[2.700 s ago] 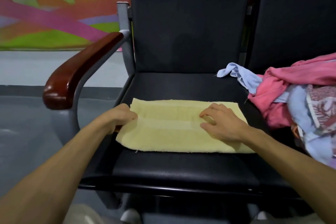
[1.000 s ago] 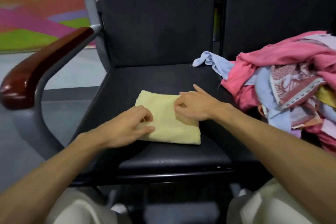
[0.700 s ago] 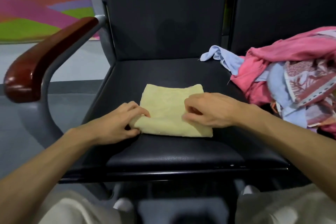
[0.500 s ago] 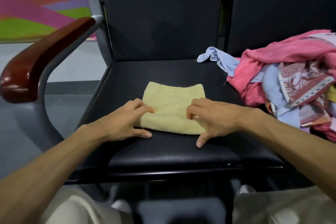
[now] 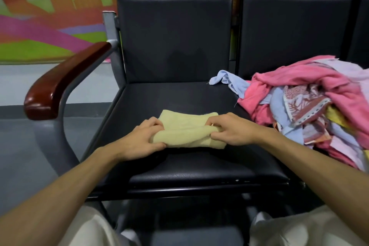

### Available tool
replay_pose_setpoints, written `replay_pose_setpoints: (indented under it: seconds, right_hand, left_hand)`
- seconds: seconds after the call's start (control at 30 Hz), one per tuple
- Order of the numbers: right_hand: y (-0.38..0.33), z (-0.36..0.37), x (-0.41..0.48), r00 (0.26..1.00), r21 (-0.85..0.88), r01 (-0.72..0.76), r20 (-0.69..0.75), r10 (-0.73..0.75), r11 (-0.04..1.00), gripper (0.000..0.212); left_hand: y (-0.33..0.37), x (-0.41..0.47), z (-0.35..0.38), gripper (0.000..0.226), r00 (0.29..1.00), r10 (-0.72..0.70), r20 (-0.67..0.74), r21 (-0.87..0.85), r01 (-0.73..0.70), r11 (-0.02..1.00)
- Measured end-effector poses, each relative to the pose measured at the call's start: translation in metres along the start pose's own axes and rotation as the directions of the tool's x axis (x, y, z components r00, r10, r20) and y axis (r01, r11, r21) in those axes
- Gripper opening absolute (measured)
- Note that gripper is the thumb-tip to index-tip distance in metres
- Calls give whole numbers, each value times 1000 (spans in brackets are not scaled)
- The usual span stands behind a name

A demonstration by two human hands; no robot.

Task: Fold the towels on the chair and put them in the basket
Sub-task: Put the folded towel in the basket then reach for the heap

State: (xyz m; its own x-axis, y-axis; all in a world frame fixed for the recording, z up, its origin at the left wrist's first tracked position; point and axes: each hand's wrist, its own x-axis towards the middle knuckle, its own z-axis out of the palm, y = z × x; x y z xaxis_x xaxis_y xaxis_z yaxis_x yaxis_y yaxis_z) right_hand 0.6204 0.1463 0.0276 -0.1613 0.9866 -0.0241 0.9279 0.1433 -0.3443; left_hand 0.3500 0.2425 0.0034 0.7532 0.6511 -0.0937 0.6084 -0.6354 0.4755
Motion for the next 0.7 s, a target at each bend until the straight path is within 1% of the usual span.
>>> replay_pose_setpoints:
  seconds: [0.03,0.1,0.17,0.2,0.27,0.33,0.37,0.43,0.5,0.53,0.6,0.63,0.67,0.7]
  right_hand:
    - [2,-1,-4,1000,63,0,-4,0,998,3]
    - [3,-3,-11,1000,204,-9,-6,11,979,8]
    - [4,-4,-15,999,308,-44,-7,49,950,13]
    - [5,-5,-15,997,344,-65,-14,75,937,15]
    - [8,-3,-10,990,359,-111,-41,134,927,15]
    - [11,-1,-1,984,292,-154,-46,175,944,12]
    - [11,1,4,983,244,-171,-29,183,954,10]
    - [12,3,13,984,142,-179,30,176,974,8]
    - [13,4,21,985,34,-151,84,148,988,6]
    - [13,4,25,986,5,-139,98,138,990,6]
    - [15,4,29,984,-1,-139,111,138,990,10]
    - [16,4,32,982,-1,-148,121,147,989,15]
    - [17,4,34,978,-1,-163,135,162,987,21]
    - [18,4,36,972,7,-181,155,178,983,28]
  left_hand:
    - [4,-4,-1,37,1000,-5,-18,-74,4,997]
    - [13,-10,-3,33,997,-16,-77,-215,-1,977]
    - [17,-11,-5,33,989,-25,-147,-302,-21,953]
    - [18,-9,-5,29,982,-42,-185,-329,-22,944]
    - [19,1,-3,17,960,-106,-258,-371,3,929]
    - [20,13,0,18,935,-201,-292,-388,76,919]
    - [21,19,2,21,925,-243,-291,-384,120,915]
    - [21,29,4,26,917,-315,-245,-334,225,915]
    - [16,36,3,38,902,-395,-175,-215,357,909]
    - [13,38,3,50,886,-444,-138,-135,427,894]
    - [7,40,1,79,837,-543,-64,-20,543,839]
    - [6,42,1,90,816,-578,-30,11,578,816]
    - [7,43,2,94,804,-595,2,27,595,803]
    - [9,45,2,93,802,-596,32,26,596,803]
